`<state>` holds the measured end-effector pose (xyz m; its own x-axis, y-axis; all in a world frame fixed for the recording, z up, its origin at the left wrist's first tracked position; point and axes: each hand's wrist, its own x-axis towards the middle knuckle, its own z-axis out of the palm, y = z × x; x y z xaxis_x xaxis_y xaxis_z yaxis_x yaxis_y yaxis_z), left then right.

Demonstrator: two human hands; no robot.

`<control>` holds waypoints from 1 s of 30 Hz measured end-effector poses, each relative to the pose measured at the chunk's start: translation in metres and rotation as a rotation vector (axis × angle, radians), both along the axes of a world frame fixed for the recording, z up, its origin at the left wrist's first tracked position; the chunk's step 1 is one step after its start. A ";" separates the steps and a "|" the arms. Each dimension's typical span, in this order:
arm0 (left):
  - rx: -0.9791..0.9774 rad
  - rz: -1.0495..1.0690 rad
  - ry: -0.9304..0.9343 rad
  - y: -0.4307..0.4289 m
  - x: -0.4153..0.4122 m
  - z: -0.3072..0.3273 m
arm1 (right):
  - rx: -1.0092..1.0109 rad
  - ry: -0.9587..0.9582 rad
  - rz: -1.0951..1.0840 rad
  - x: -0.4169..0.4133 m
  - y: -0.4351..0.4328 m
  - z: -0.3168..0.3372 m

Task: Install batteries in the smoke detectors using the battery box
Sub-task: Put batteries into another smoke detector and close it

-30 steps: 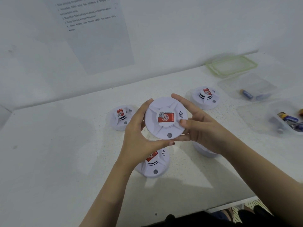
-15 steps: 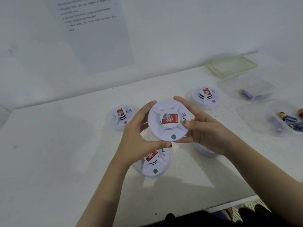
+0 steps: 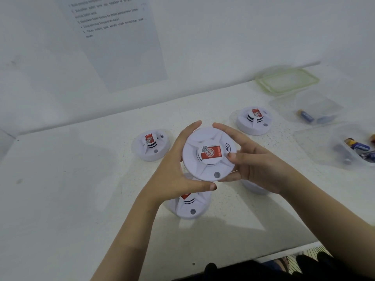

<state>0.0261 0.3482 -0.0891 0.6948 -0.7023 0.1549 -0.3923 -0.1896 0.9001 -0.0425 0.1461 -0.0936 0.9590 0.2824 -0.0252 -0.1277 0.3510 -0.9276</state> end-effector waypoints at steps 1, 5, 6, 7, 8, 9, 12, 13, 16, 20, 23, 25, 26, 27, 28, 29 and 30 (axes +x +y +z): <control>-0.005 -0.004 0.007 -0.001 0.000 0.000 | -0.004 -0.004 0.001 0.000 0.000 0.000; -0.019 -0.009 0.005 -0.003 -0.002 0.000 | -0.012 -0.008 0.002 -0.001 0.001 -0.001; -0.019 -0.007 0.000 -0.003 -0.002 0.000 | -0.010 -0.007 0.002 -0.002 0.001 -0.001; -0.019 -0.005 -0.005 -0.003 -0.002 0.000 | -0.011 -0.006 0.001 -0.001 0.001 -0.001; -0.020 0.001 -0.011 -0.003 -0.002 -0.001 | -0.013 -0.006 0.001 -0.001 0.001 -0.001; -0.020 0.007 -0.015 -0.004 -0.003 -0.001 | -0.016 -0.006 0.001 -0.001 0.001 -0.001; -0.023 0.024 -0.027 -0.004 -0.003 0.000 | -0.015 -0.005 0.001 -0.001 0.001 0.000; -0.025 0.027 -0.030 -0.004 -0.003 0.000 | -0.016 -0.005 -0.001 -0.002 0.001 0.000; -0.027 0.034 -0.036 -0.003 -0.003 -0.002 | -0.024 -0.004 -0.012 -0.002 0.002 0.001; -0.025 0.046 -0.040 -0.004 -0.004 -0.003 | -0.023 0.002 -0.031 -0.002 0.002 0.000; -0.021 0.051 -0.038 -0.005 -0.004 -0.003 | -0.034 0.001 -0.047 -0.002 0.002 -0.001; -0.017 0.059 -0.039 -0.005 -0.003 -0.003 | -0.044 0.004 -0.060 -0.002 0.002 -0.001; -0.014 0.064 -0.041 -0.005 -0.003 -0.004 | -0.048 0.006 -0.068 -0.002 0.002 -0.001; -0.012 0.066 -0.042 -0.005 -0.002 -0.004 | -0.053 0.008 -0.077 -0.001 0.002 -0.001; -0.011 0.068 -0.043 -0.005 -0.002 -0.004 | -0.058 0.012 -0.086 -0.001 0.002 -0.001; -0.010 0.071 -0.044 -0.005 -0.002 -0.005 | -0.061 0.015 -0.096 -0.001 0.002 -0.001; -0.011 0.076 -0.042 -0.006 -0.001 -0.005 | -0.064 0.020 -0.106 0.000 0.001 -0.001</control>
